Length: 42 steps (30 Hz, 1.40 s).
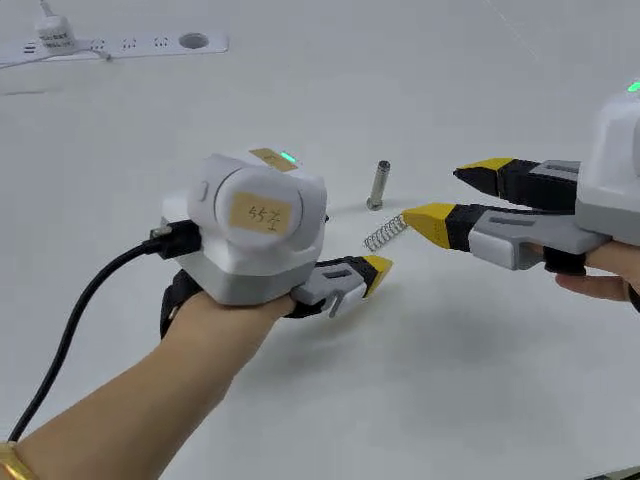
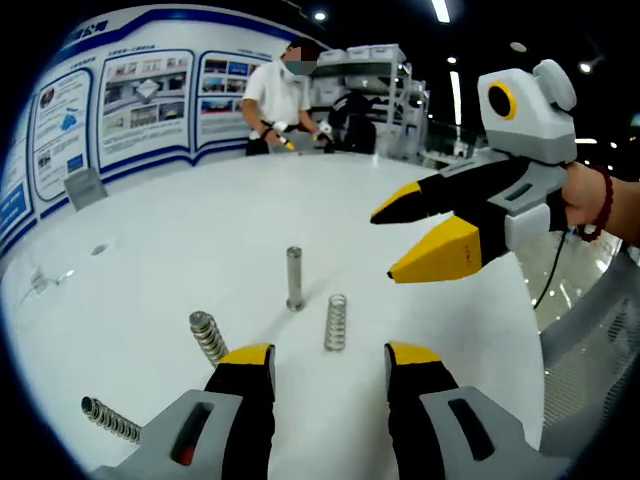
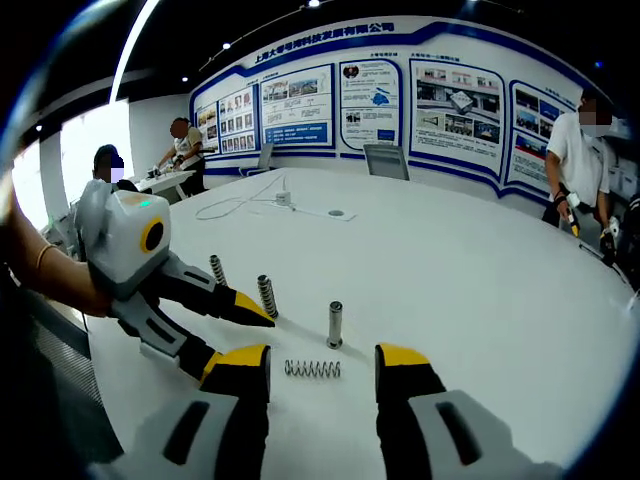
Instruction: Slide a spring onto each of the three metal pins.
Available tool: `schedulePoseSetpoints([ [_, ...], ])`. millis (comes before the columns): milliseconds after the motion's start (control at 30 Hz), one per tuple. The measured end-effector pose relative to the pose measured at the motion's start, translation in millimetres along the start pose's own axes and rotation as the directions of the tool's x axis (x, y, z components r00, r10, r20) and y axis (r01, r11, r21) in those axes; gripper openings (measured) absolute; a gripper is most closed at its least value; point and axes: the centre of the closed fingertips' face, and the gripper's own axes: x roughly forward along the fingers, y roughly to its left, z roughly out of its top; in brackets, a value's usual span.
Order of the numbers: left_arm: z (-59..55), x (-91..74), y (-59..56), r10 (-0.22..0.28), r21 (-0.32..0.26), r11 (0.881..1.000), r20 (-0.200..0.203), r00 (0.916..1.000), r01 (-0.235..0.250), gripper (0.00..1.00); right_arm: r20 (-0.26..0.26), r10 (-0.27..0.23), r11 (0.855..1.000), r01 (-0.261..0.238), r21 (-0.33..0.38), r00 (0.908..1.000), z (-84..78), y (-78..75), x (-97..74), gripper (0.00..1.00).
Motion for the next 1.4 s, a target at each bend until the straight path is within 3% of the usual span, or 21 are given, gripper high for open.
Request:
schedulePoseSetpoints([
  [367,1.2,22.7,-3.1,-0.014,-0.008,1.000,0.013,0.9998,0.014,0.32,0.011,-0.016,0.999,0.015,0.035,0.9998,-1.1,-8.3,-2.0,0.41],
  [567,0.7,28.8,-2.9,-0.022,-0.018,1.000,-0.004,0.9997,0.022,0.27,0.013,-0.026,0.998,0.025,0.057,0.9996,-3.5,-14.7,-3.6,0.41],
  [833,-8.2,30.3,-2.5,-0.026,-0.011,1.000,-0.046,0.9986,0.025,0.17,0.009,-0.031,0.996,0.030,0.085,0.9995,-7.2,-14.9,-3.0,0.40],
  [1200,-6.5,32.2,-5.2,-0.044,0.012,0.999,-0.042,0.9981,0.044,0.11,0.005,-0.028,0.993,0.028,0.117,0.9996,-7.9,-10.1,1.7,0.39],
  [1400,-7.1,30.8,-1.3,-0.027,0.018,0.999,-0.047,0.9985,0.028,0.10,0.005,-0.021,0.990,0.020,0.138,0.9998,-7.5,-7.8,2.3,0.39],
])
